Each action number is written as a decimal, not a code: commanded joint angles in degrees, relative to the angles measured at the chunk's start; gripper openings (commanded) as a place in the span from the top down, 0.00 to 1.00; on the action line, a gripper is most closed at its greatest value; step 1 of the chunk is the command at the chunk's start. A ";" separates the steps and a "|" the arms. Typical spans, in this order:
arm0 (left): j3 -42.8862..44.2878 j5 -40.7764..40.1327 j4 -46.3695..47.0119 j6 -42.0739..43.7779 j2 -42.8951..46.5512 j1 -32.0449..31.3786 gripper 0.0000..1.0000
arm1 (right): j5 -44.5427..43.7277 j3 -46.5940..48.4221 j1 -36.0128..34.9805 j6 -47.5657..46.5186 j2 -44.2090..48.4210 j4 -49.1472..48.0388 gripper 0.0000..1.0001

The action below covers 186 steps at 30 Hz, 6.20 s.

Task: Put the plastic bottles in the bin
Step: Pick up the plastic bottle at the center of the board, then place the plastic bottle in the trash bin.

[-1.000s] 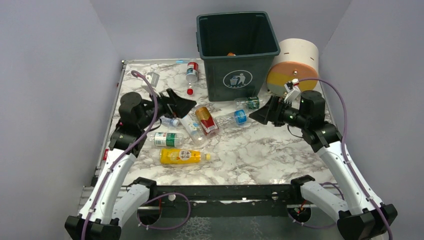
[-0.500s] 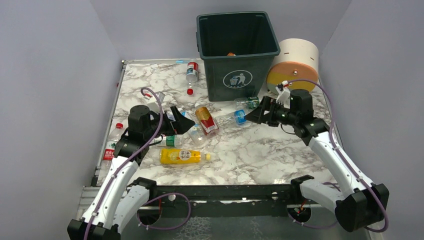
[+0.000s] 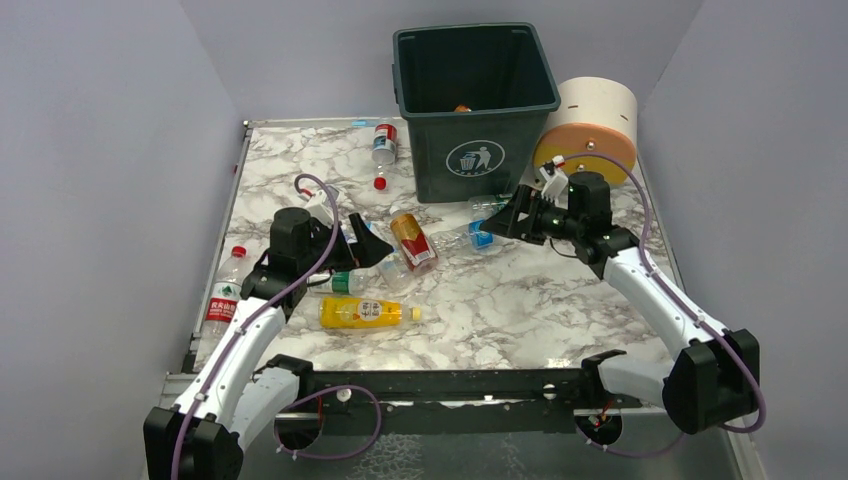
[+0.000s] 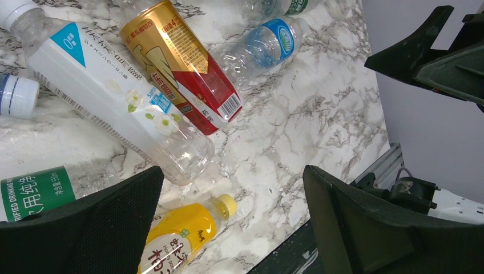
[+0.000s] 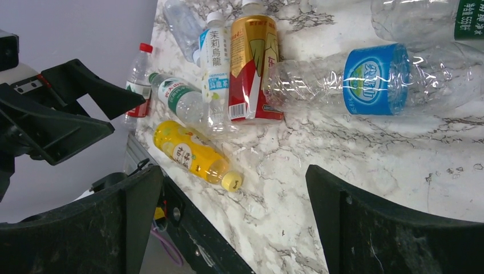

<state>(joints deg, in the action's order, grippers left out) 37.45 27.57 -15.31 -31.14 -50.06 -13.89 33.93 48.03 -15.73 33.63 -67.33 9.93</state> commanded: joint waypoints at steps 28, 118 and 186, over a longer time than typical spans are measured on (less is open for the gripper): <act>-10.20 3.10 6.87 -6.05 7.63 -0.52 0.01 | -6.15 -4.53 0.17 -3.99 9.86 9.89 0.01; 44.00 -17.83 18.72 7.73 -63.16 6.39 0.40 | 4.12 -12.97 0.21 2.40 11.74 2.48 0.01; 94.62 0.02 35.09 -18.34 -75.46 -1.67 0.38 | 5.36 -16.00 0.17 6.41 18.07 1.95 0.01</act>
<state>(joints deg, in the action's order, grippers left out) 129.25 29.04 17.10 -49.91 -123.17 -15.59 37.47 32.60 -15.73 39.66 -49.06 13.10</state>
